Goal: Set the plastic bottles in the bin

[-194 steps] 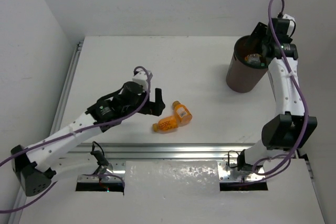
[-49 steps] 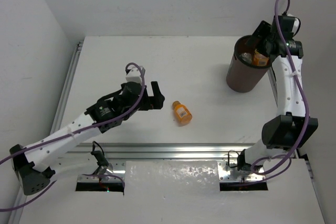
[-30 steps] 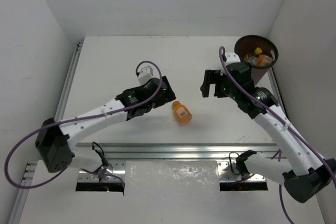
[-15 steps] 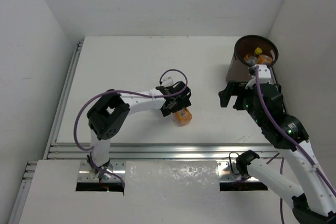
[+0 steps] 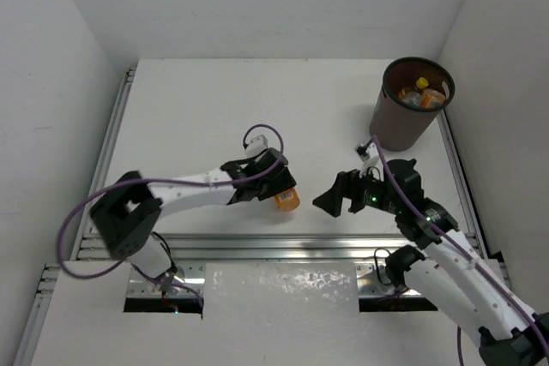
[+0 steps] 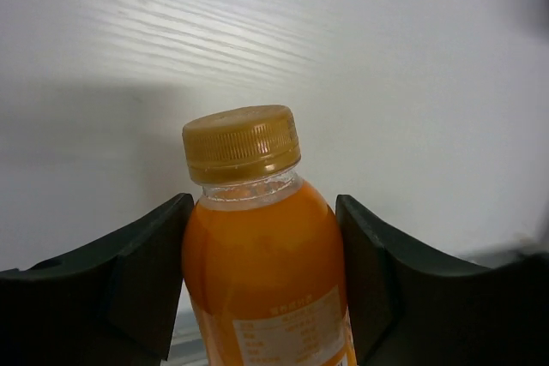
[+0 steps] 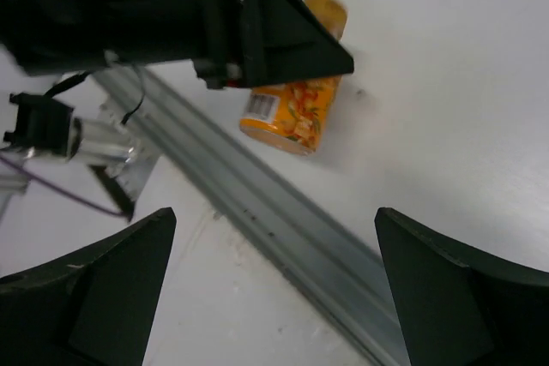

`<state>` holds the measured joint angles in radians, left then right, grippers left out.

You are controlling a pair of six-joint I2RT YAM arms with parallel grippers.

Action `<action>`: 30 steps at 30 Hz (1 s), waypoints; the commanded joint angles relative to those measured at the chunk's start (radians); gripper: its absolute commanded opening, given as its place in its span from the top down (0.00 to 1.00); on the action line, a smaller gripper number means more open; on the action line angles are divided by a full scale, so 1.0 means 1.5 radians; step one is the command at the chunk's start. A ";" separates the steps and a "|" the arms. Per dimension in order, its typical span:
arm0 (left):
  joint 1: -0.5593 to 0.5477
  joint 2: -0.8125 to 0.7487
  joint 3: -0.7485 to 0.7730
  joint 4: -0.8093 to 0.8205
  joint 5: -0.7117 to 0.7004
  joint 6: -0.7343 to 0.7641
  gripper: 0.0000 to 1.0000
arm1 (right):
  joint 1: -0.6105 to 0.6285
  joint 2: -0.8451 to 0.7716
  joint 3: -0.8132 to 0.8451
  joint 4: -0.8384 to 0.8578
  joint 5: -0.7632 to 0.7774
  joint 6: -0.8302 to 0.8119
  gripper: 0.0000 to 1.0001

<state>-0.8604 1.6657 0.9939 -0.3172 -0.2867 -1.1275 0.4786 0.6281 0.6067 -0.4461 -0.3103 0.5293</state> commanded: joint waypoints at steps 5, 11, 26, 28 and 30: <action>-0.054 -0.202 -0.148 0.331 0.078 0.027 1.00 | 0.003 0.074 -0.126 0.376 -0.158 0.203 0.01; -0.065 -0.242 -0.217 0.507 0.127 0.036 1.00 | 0.008 0.168 -0.146 0.527 -0.228 0.301 0.01; -0.070 -0.253 -0.222 0.584 0.139 0.067 0.52 | 0.026 0.184 -0.172 0.613 -0.197 0.351 0.95; -0.070 -0.261 -0.201 0.541 0.120 0.081 0.22 | 0.026 0.169 -0.153 0.562 -0.161 0.329 1.00; -0.070 -0.272 -0.135 0.387 0.035 0.093 0.05 | 0.026 0.154 -0.121 0.480 -0.131 0.285 1.00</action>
<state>-0.9512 1.3102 0.6758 0.4232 -0.1261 -1.0233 0.5171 0.8989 0.3462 0.3389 -0.6033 1.0405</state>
